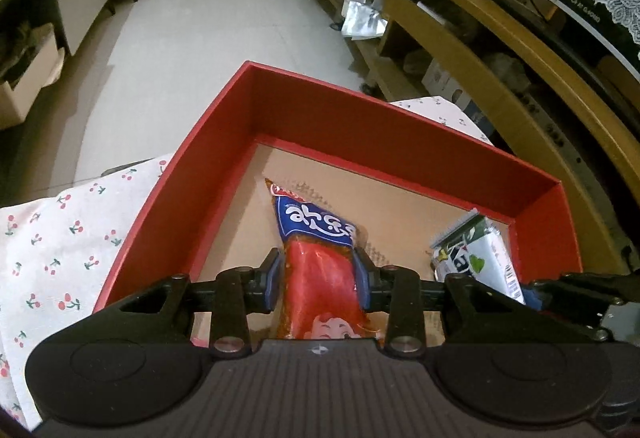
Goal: Organize snacks
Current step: 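Carry both packets into the red tray and open both tools, then withdraw both tools from the tray back toward the snack pile, then grasp the red Trolli bag with left tool while right tool grasps white sausage pack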
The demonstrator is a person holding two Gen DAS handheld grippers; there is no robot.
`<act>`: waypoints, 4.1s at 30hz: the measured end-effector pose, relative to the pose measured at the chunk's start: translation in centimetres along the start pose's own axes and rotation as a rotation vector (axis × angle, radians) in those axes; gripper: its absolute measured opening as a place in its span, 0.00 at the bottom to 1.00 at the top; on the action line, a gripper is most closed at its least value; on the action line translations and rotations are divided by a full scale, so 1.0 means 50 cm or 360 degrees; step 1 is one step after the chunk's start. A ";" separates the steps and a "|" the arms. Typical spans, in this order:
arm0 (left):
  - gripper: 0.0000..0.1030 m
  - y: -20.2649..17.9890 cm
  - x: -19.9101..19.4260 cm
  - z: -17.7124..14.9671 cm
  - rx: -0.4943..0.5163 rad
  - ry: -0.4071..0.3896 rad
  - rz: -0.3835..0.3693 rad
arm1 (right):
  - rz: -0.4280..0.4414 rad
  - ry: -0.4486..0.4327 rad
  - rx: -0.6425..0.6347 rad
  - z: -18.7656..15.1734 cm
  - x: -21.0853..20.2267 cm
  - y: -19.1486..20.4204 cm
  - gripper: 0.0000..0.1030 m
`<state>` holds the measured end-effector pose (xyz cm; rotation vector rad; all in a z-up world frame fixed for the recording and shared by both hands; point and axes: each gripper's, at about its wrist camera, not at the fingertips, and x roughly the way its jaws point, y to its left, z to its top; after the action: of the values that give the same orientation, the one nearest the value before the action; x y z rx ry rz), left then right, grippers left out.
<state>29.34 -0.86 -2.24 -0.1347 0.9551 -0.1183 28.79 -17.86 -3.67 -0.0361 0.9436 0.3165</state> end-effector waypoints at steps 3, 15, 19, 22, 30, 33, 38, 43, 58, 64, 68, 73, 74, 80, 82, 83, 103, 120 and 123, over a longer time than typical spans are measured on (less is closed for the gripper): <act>0.47 0.003 -0.004 -0.002 0.0002 -0.0010 0.0024 | -0.0005 -0.0010 -0.0011 -0.003 0.002 0.001 0.21; 0.64 0.023 -0.051 0.024 -0.0062 -0.0112 0.0082 | -0.0098 -0.0122 -0.0012 0.012 -0.029 0.001 0.43; 0.66 0.021 -0.069 0.030 -0.0067 -0.0147 0.0078 | -0.0098 -0.0145 0.0000 0.015 -0.041 -0.001 0.47; 0.66 0.020 -0.067 0.029 -0.0066 -0.0141 0.0084 | -0.0105 -0.0153 0.0026 0.014 -0.046 -0.006 0.47; 0.68 0.017 -0.058 0.001 -0.0012 -0.0045 0.0108 | -0.0105 -0.0175 0.0019 0.012 -0.063 -0.004 0.47; 0.74 0.011 -0.054 -0.004 0.0041 -0.0031 0.0135 | -0.0103 -0.0175 0.0026 0.011 -0.065 -0.006 0.47; 0.73 0.019 -0.029 -0.008 0.0027 -0.0021 0.0172 | -0.0111 -0.0161 0.0023 0.010 -0.062 -0.010 0.47; 0.68 0.011 -0.019 -0.007 0.0072 -0.0017 0.0239 | -0.0104 -0.0183 0.0049 0.012 -0.075 -0.013 0.47; 0.73 0.000 -0.142 -0.052 0.0030 -0.0073 0.0123 | -0.0020 -0.0185 0.0081 -0.040 -0.158 0.009 0.47; 0.74 0.013 -0.181 -0.110 0.0052 -0.0028 0.0120 | -0.0005 -0.0153 0.0061 -0.087 -0.191 0.021 0.47; 0.74 0.033 -0.182 -0.143 0.0028 0.0046 0.0134 | 0.0005 -0.0110 0.0055 -0.113 -0.201 0.027 0.47; 0.74 0.057 -0.182 -0.169 -0.0007 0.0117 0.0110 | 0.0051 -0.0060 0.0041 -0.142 -0.206 0.038 0.47; 0.74 0.061 -0.184 -0.176 -0.0019 0.0126 0.0108 | 0.0058 -0.0048 0.0021 -0.147 -0.204 0.044 0.47; 0.75 0.081 -0.227 -0.207 -0.0105 0.0122 0.0105 | 0.0136 0.0064 -0.0106 -0.158 -0.176 0.083 0.47; 0.75 0.094 -0.253 -0.223 -0.0165 0.0115 0.0089 | 0.0146 0.0057 -0.0132 -0.159 -0.177 0.095 0.47; 0.77 0.101 -0.268 -0.236 -0.0202 0.0109 0.0075 | 0.0146 0.0050 -0.0140 -0.158 -0.179 0.098 0.47; 0.83 0.070 -0.226 -0.377 -0.0418 0.0171 0.0130 | 0.0107 0.0123 -0.0115 -0.258 -0.229 0.054 0.52; 0.89 0.045 -0.204 -0.383 -0.0283 0.0254 0.0163 | 0.0067 0.0287 -0.0224 -0.279 -0.154 0.090 0.44; 0.73 0.048 -0.214 -0.382 -0.0275 0.0255 0.0175 | 0.0083 0.0274 -0.0212 -0.280 -0.166 0.083 0.29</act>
<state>7.67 2.03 -4.92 -0.2339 1.1305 0.0562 12.07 -18.35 -4.85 -0.1634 1.0943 0.4295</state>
